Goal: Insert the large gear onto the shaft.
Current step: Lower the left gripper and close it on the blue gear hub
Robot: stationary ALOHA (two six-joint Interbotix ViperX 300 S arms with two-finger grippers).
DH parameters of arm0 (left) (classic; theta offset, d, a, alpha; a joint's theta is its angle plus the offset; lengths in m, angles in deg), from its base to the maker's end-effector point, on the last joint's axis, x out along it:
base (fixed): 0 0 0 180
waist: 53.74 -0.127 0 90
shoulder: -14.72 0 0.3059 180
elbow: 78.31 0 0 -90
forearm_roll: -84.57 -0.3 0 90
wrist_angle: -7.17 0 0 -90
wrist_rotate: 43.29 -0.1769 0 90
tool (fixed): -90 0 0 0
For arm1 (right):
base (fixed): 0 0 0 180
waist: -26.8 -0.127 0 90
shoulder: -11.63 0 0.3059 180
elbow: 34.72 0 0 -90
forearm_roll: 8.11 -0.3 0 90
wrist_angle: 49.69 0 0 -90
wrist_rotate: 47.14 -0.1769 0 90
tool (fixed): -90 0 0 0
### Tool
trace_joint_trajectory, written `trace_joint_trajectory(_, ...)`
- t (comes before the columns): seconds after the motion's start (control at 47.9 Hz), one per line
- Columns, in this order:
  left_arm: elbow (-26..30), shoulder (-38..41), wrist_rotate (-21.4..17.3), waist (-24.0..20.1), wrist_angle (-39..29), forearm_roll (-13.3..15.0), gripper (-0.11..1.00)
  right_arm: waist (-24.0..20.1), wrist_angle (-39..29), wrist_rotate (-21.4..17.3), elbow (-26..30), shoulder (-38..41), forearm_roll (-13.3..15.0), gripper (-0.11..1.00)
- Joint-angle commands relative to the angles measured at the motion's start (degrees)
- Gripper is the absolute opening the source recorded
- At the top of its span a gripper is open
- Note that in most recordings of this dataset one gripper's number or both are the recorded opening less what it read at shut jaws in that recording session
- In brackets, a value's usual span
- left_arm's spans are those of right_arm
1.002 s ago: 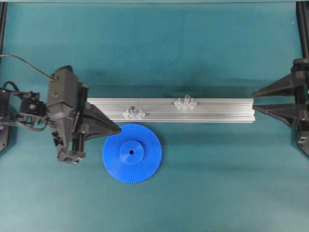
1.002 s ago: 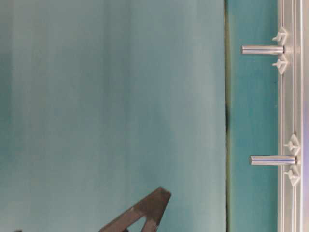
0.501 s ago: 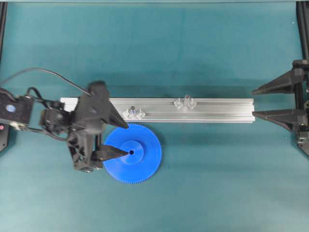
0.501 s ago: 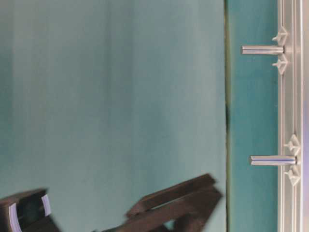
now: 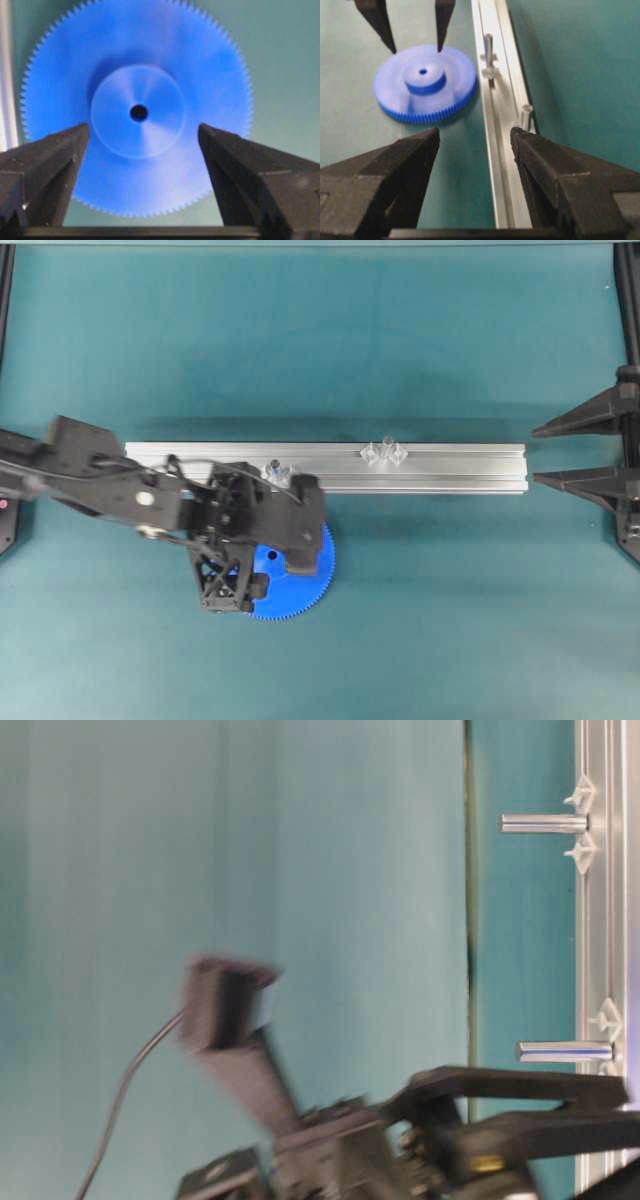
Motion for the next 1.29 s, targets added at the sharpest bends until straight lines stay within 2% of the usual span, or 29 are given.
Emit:
trace_joint_trajectory(0.0, 2.29, 0.35, -0.7, 0.09, -0.79, -0.18, 0.9, 0.09, -0.35, -0.44, 1.23, 0.26, 0.09, 0.71)
trace_joint_trajectory(0.438, 2.46, 2.29, -0.97, -0.09, -1.14, -0.18, 0.91, 0.09, -0.26, -0.53, 1.23, 0.26, 0.09, 0.71)
trace_joint_trajectory(0.793, 3.25, 2.55, -2.02, -2.55, -1.14, -0.35, 0.91, 0.0, -0.09, -0.53, 0.97, 0.18, 0.09, 0.71)
trace_joint_trajectory(1.044, 5.19, 3.87, -3.34, -2.55, -4.92, -0.35, 0.91, 0.0, -0.09, -0.53, 0.88, -0.35, 0.09, 0.71)
trace_joint_trajectory(1.273, 6.24, 3.87, -3.52, -1.58, -5.71, -0.18, 0.91, 0.0, -0.09, -0.53, 0.79, -0.44, 0.09, 0.71)
